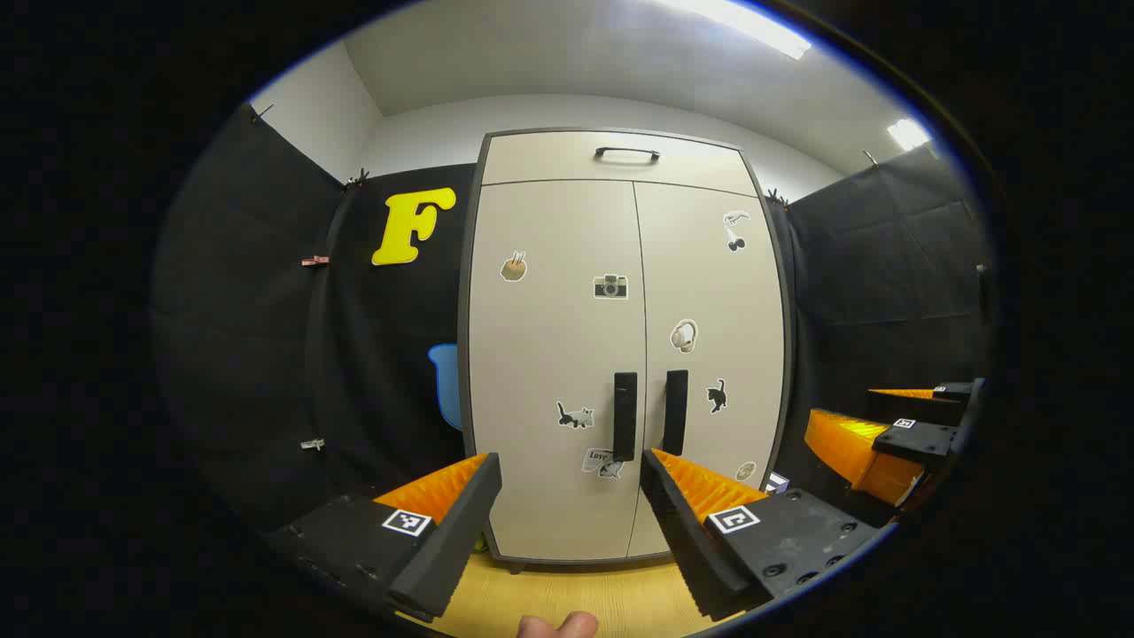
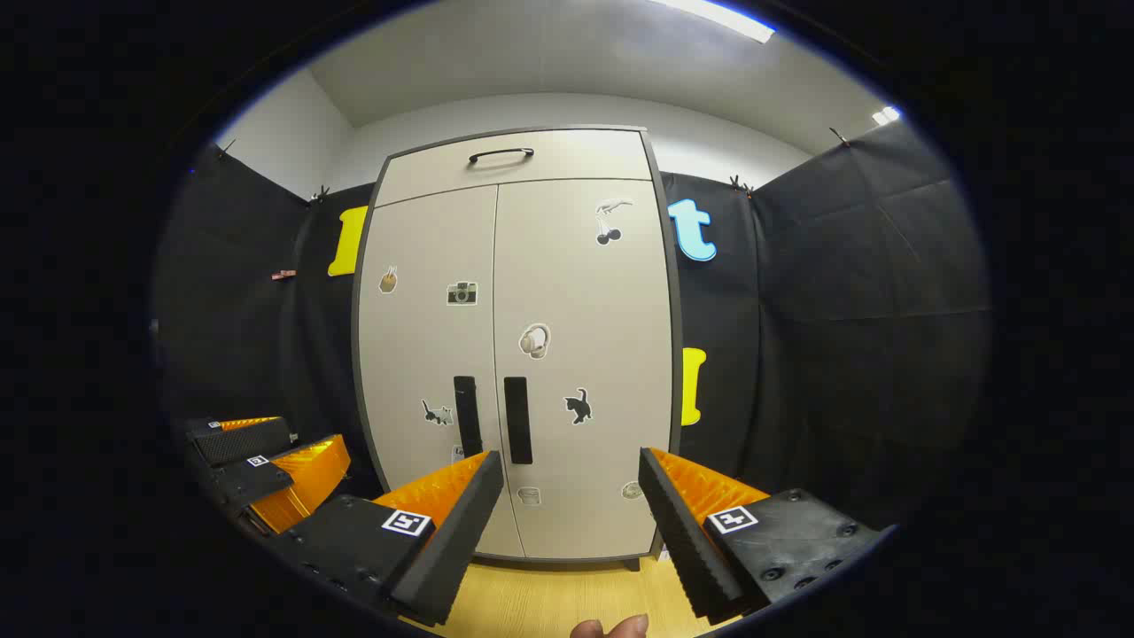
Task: Open the right door of the double-door shoe cabinet with the right hand, and open the left door with the left hand.
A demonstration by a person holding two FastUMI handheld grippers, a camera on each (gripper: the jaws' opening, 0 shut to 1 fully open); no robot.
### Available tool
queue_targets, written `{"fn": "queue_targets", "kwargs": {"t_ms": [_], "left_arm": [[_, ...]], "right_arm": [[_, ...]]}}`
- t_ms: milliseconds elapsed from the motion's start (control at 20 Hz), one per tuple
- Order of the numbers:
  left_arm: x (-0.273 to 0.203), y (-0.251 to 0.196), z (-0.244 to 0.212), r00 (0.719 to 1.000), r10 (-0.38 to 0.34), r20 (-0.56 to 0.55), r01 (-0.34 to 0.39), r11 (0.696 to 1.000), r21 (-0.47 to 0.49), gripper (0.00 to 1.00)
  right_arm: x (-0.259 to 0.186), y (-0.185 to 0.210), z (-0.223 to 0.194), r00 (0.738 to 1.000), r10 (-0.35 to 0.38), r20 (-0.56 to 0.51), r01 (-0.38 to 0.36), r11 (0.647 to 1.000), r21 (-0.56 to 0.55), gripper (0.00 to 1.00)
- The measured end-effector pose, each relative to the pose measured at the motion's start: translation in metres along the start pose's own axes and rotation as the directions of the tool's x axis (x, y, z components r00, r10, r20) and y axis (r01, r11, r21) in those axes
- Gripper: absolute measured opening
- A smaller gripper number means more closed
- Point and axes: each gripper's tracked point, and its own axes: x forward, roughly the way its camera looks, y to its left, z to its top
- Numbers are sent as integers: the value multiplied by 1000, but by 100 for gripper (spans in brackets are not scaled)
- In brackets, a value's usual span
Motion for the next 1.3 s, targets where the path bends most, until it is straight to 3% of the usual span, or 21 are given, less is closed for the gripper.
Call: {"fn": "queue_targets", "kwargs": {"t_ms": [900, 1300], "left_arm": [[2, 9, 0, 1000, 3, -3, -3, 1000, 1, 98], [2, 20, -5, 1000, 13, -9, -13, 1000, 13, 98]], "right_arm": [[3, 12, 0, 1000, 11, 1, -11, 1000, -13, 97], [42, 38, 1, 998, 62, 18, -62, 998, -27, 97]]}}
